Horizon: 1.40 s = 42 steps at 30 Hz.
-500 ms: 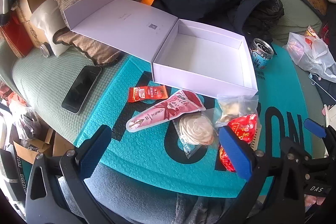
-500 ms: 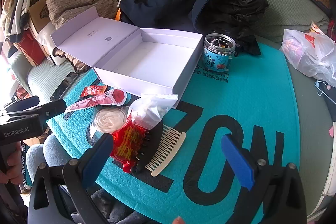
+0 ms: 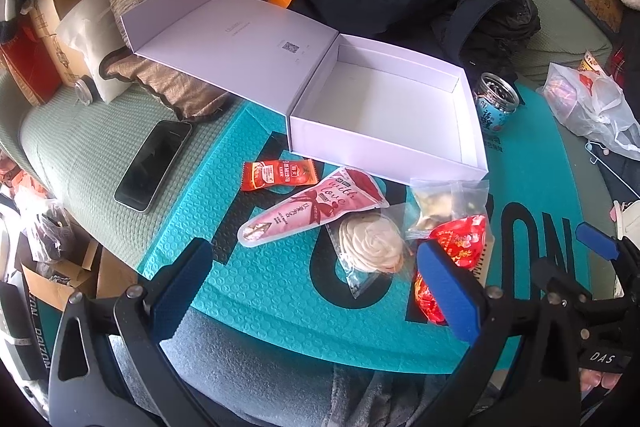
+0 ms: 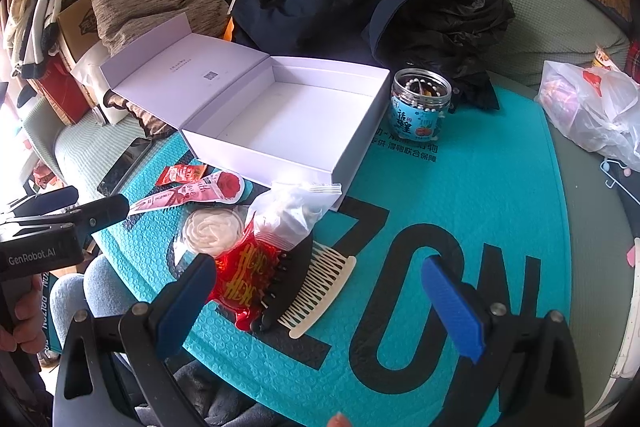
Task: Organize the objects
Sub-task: 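Move both grippers toward the items beside the red packet on the mat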
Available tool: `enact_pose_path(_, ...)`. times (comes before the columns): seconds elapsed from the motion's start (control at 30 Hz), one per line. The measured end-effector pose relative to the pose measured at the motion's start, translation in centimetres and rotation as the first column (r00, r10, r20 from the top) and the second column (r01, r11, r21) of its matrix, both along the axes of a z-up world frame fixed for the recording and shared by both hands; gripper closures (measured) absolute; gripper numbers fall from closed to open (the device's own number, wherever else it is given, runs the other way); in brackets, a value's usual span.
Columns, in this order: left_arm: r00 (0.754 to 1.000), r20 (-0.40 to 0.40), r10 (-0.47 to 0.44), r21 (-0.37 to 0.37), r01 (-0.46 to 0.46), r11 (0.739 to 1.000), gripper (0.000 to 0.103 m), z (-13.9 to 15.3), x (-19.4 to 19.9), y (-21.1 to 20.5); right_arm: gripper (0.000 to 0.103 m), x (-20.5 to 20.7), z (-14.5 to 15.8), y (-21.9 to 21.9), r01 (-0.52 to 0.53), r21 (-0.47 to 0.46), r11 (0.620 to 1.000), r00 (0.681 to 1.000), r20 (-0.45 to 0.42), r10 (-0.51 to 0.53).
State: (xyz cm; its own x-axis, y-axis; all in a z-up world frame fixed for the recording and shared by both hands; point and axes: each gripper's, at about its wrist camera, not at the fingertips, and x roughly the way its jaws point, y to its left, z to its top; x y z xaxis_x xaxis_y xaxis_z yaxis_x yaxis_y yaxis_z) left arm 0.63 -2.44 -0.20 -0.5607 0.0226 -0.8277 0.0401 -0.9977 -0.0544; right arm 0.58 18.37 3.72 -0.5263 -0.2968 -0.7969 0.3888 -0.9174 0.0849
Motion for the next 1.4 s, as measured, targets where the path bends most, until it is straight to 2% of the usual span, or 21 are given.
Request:
enact_pose_path(0.93, 1.0, 0.026, 0.008, 0.017, -0.009, 1.0, 0.001, -0.7, 0.7, -0.5, 0.001, 0.5, -0.2, -0.5, -0.057, -0.007, 0.998, 0.998, -0.001, 0.057)
enact_pose_path(1.4, 0.997, 0.069, 0.033, 0.048, -0.036, 0.998, 0.001, -3.0, 1.9, -0.9, 0.001, 1.2, -1.8, 0.0, -0.076, -0.007, 0.997, 0.997, 0.024, 0.077)
